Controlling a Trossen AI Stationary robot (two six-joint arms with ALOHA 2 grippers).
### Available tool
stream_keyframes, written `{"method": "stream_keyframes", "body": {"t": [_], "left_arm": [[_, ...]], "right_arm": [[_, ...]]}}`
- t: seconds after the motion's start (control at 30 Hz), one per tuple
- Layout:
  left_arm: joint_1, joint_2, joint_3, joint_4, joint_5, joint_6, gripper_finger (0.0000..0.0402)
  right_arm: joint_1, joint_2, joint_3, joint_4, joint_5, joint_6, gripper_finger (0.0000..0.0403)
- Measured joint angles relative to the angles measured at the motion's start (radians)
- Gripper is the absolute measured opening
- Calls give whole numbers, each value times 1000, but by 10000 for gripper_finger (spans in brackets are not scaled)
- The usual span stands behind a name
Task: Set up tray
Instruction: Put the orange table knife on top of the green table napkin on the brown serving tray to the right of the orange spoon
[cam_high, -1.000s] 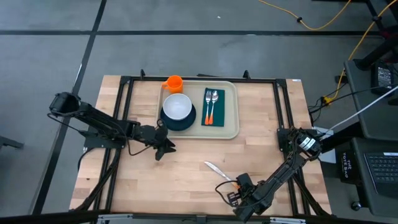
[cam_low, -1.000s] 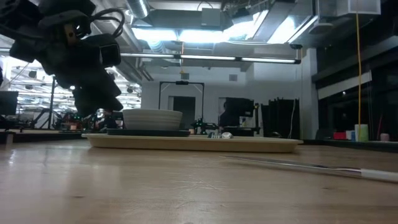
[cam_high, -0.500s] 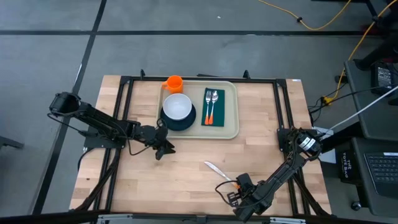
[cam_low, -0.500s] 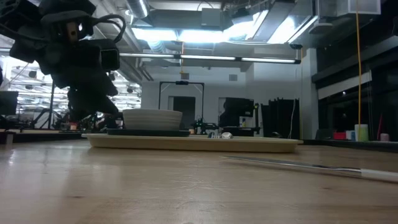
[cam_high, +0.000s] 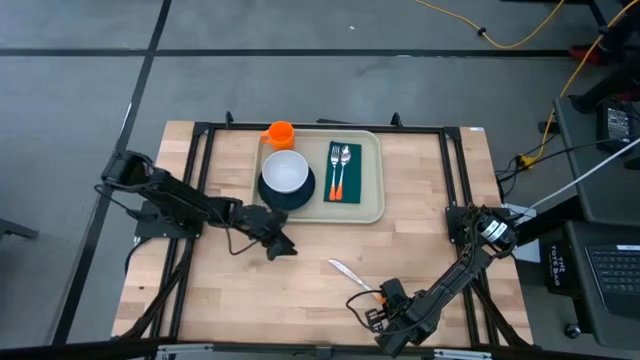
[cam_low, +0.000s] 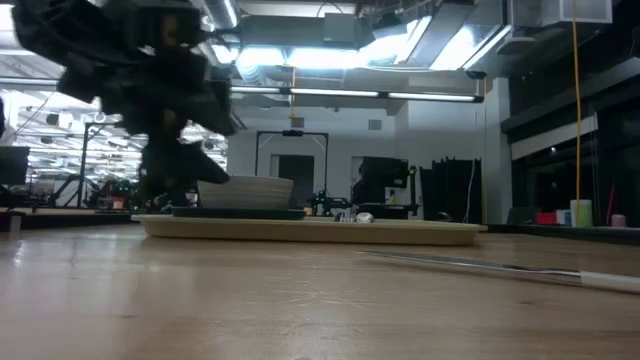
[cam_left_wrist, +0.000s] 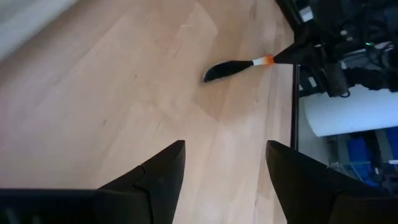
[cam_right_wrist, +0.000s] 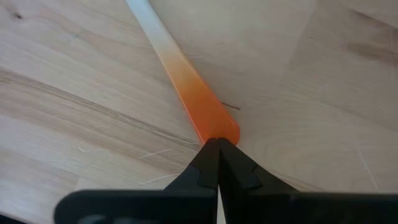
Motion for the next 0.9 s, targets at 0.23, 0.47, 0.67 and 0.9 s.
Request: {"method": "stream_keyframes", "body": {"t": [0.23,0.47,0.67,0.9], "left_arm": [[37,154,117,-8,73,-58,218],[39,281,222,-8,139,-145,219],[39,389,314,-8,210,-197,219],[39,489,398,-3,270,-249,219]], "right_arm": [[0,0,0,-3,0,0,4],[0,0,0,-12,0,0,4],[0,0,0,-4,1,0,4],[0,0,0,-3,18,0,4]]}}
